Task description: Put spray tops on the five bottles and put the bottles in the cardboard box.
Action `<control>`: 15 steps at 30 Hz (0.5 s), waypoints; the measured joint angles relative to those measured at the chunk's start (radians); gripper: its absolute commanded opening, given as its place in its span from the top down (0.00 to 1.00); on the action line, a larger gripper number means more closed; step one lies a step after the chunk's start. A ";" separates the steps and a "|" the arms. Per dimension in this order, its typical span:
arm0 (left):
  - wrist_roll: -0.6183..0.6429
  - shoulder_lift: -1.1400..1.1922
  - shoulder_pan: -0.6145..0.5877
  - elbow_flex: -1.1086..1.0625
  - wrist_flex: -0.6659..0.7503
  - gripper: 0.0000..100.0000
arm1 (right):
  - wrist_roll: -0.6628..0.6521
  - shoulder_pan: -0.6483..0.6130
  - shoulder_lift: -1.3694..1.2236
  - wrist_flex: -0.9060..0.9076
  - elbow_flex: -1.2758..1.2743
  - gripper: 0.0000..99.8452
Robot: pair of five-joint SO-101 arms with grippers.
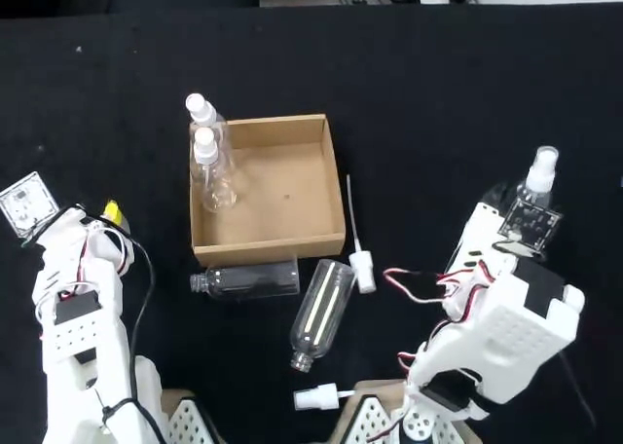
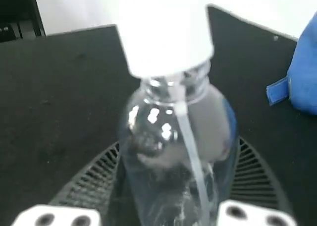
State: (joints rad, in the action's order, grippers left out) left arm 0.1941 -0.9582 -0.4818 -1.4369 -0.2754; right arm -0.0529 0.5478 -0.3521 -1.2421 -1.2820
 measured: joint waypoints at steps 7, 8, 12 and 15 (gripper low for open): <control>0.000 0.000 0.000 0.000 0.000 0.84 | 0.000 0.000 0.000 -0.023 0.000 0.74; 0.000 0.000 0.000 0.000 0.000 0.84 | 0.000 0.000 0.000 -0.046 -0.003 0.74; 0.000 0.000 0.000 0.000 0.000 0.84 | 0.000 0.000 0.000 -0.155 -0.054 0.74; 0.000 0.000 0.000 0.000 0.000 0.84 | 0.000 0.000 0.000 -0.183 -0.066 0.74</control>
State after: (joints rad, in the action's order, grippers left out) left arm 0.1941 -0.9582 -0.4818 -1.4369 -0.2754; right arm -0.0529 0.5478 -0.3521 -1.4246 -1.3479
